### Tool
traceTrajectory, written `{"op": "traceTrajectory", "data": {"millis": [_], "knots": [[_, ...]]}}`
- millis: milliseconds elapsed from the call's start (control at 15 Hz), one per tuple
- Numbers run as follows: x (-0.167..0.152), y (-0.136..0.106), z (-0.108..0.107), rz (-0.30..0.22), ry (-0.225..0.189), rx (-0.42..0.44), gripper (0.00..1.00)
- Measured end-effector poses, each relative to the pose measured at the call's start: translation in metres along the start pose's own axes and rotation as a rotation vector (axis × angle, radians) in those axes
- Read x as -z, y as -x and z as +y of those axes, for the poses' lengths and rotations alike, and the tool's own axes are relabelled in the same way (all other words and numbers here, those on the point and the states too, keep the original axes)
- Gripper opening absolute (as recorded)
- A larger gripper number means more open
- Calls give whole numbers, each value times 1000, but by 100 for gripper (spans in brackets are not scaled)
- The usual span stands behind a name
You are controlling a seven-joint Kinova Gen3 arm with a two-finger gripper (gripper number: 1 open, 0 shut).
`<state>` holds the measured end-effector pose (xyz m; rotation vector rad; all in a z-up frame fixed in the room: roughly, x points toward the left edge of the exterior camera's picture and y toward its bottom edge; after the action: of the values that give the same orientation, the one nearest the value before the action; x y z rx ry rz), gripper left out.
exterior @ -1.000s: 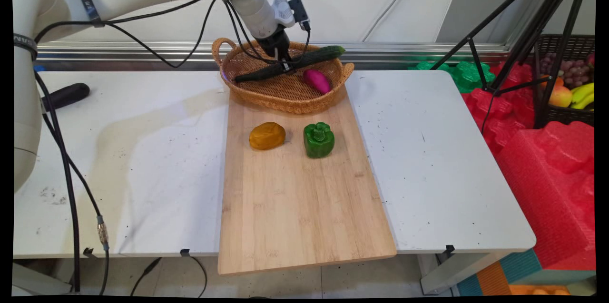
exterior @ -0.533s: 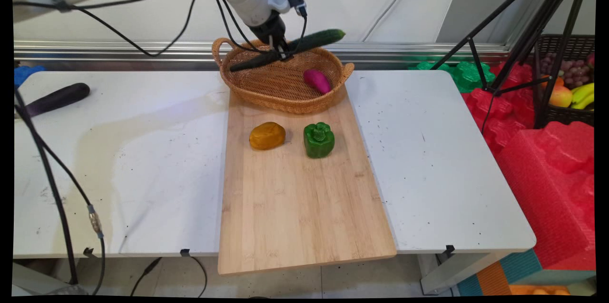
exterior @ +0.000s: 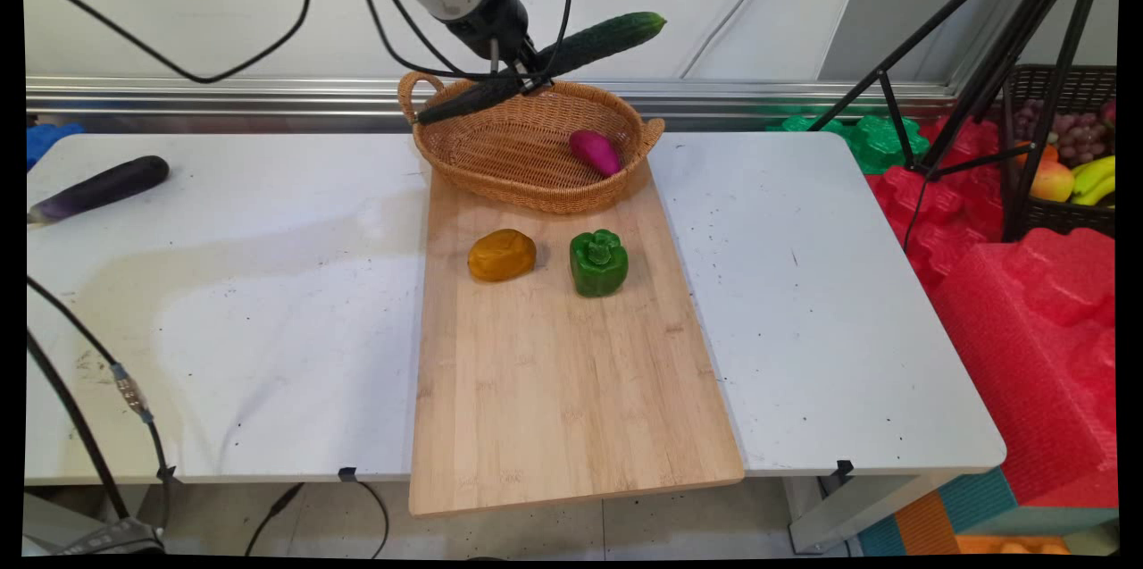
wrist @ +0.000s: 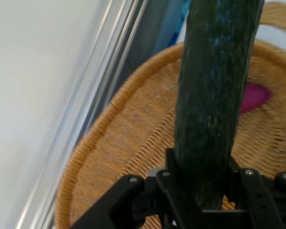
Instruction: Place the picked object on the cutting board
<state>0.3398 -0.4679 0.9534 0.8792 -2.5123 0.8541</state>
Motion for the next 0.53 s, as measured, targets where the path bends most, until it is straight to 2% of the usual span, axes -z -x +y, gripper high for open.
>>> {"op": "traceTrajectory", "data": {"millis": [333,533], "knots": [[67,7,49,5,57,54,0],[100,14,85,-5,117,83,0]]}}
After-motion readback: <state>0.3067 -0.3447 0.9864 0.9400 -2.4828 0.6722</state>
